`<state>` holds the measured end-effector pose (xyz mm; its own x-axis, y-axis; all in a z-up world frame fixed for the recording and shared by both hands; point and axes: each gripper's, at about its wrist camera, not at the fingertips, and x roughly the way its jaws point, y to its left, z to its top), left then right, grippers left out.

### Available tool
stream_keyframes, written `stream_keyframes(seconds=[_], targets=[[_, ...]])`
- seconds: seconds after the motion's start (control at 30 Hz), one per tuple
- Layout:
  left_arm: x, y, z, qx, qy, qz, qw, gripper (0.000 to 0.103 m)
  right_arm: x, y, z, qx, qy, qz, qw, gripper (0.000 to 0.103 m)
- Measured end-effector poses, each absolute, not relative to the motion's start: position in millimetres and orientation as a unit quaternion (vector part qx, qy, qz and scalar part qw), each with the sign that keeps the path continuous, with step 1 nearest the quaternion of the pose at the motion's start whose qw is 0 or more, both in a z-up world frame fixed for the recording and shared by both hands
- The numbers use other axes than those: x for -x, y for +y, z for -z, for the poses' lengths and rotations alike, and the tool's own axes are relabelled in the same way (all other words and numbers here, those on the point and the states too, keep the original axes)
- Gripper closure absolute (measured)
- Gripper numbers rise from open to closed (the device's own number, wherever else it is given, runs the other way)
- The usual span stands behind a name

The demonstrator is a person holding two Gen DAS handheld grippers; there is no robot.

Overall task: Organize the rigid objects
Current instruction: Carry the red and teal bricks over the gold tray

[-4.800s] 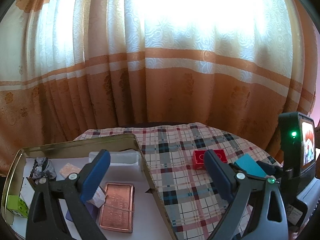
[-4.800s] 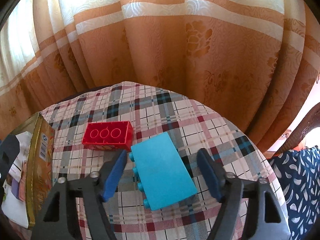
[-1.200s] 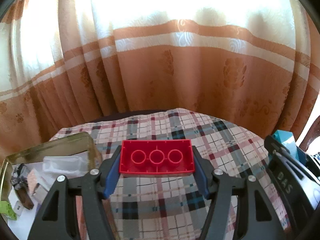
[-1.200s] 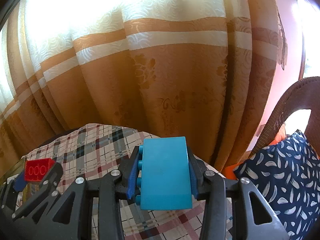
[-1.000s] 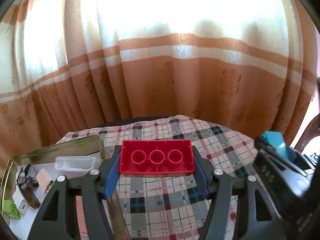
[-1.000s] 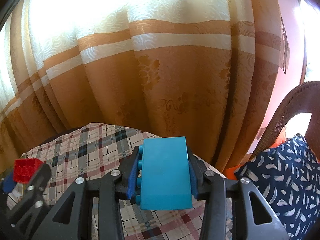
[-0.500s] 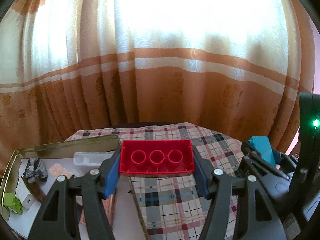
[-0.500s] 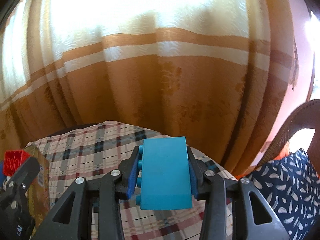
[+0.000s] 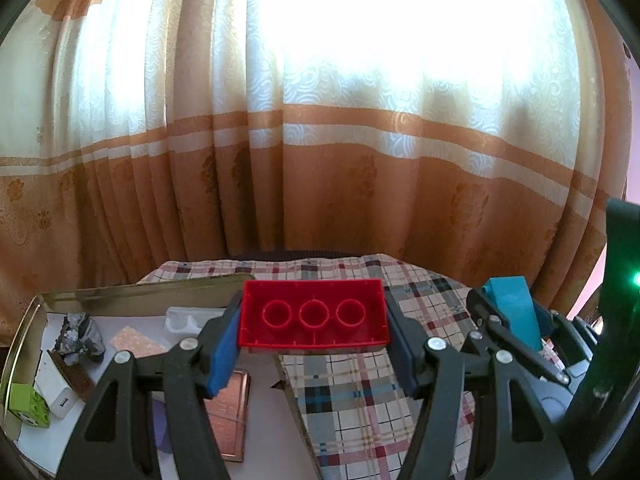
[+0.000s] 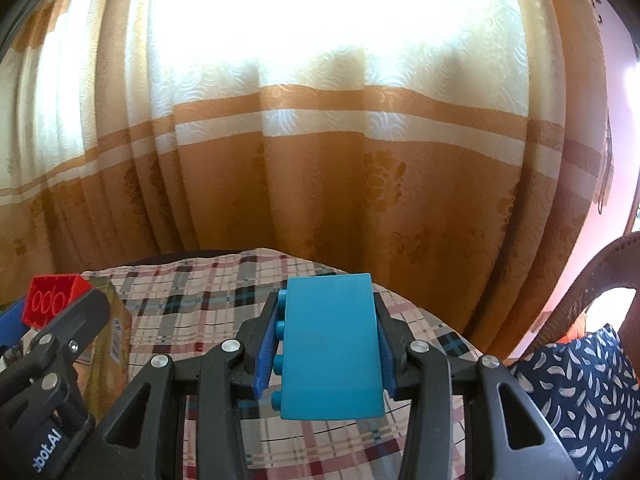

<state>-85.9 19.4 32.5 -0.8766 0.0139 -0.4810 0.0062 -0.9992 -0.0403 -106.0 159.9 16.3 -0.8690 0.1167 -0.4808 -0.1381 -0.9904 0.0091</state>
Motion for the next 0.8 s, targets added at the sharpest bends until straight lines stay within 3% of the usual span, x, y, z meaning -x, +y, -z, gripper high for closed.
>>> stream_keyframes(seconds=[0.8], targets=[[83,-12,-36,0.245,-0.042,-0.968,-0.015,0.039,97,143,-23,0.229,0.009,-0.973,0.037,0.058]])
